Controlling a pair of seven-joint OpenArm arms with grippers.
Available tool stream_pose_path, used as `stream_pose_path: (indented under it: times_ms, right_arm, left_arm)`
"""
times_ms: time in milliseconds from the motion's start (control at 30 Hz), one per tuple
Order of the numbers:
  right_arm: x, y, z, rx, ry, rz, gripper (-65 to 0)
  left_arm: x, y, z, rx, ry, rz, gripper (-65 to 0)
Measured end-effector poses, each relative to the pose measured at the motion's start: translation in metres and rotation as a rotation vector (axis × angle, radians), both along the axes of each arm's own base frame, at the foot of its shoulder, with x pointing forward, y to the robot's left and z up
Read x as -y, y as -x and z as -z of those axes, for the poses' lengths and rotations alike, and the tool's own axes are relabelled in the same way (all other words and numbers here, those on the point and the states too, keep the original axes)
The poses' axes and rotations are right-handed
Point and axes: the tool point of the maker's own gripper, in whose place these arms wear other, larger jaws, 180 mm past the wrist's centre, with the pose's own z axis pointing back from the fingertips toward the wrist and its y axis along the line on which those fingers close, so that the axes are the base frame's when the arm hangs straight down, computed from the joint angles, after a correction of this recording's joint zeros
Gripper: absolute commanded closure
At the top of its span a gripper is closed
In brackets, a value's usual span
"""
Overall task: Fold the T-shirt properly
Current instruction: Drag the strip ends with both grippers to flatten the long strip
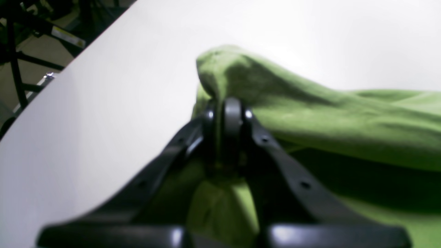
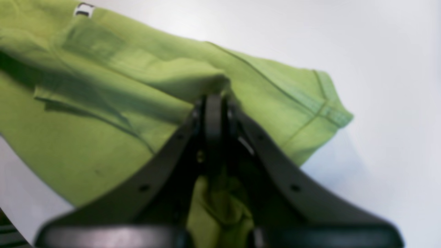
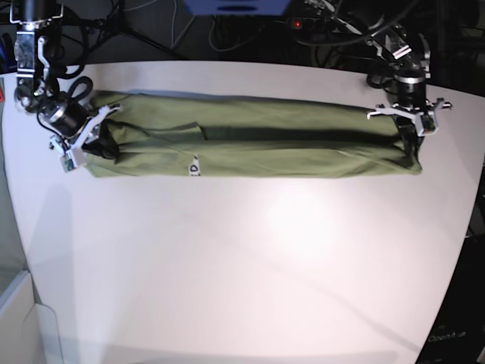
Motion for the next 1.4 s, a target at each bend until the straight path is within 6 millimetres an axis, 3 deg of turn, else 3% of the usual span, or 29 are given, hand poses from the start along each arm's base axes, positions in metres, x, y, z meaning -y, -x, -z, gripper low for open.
stream_pose_path:
  times_ms: [333, 633, 733, 1167, 1400]
  right_arm:
    - [0.000, 0.000, 0.000, 0.001, 0.000, 0.000, -0.3]
    - [0.000, 0.001, 0.000, -0.002, 0.000, 0.000, -0.3]
    - [0.000, 0.001, 0.000, -0.002, 0.000, 0.001, -0.3]
    - [0.000, 0.001, 0.000, -0.002, 0.000, 0.000, -0.3]
    - [-0.006, 0.001, 0.001, 0.001, -0.019, 0.008, -0.3]
  left_arm:
    - [0.000, 0.000, 0.000, -0.001, 0.000, 0.000, -3.6]
    - [0.000, 0.011, 0.006, -0.025, -0.001, -0.001, -34.4]
    - [0.000, 0.010, 0.005, -0.022, -0.001, -0.001, -40.2]
    - [-0.011, 0.013, -0.012, 0.001, -0.052, -0.013, -40.5]
    - [-0.033, 0.025, -0.051, 0.155, -0.052, -0.110, -40.5]
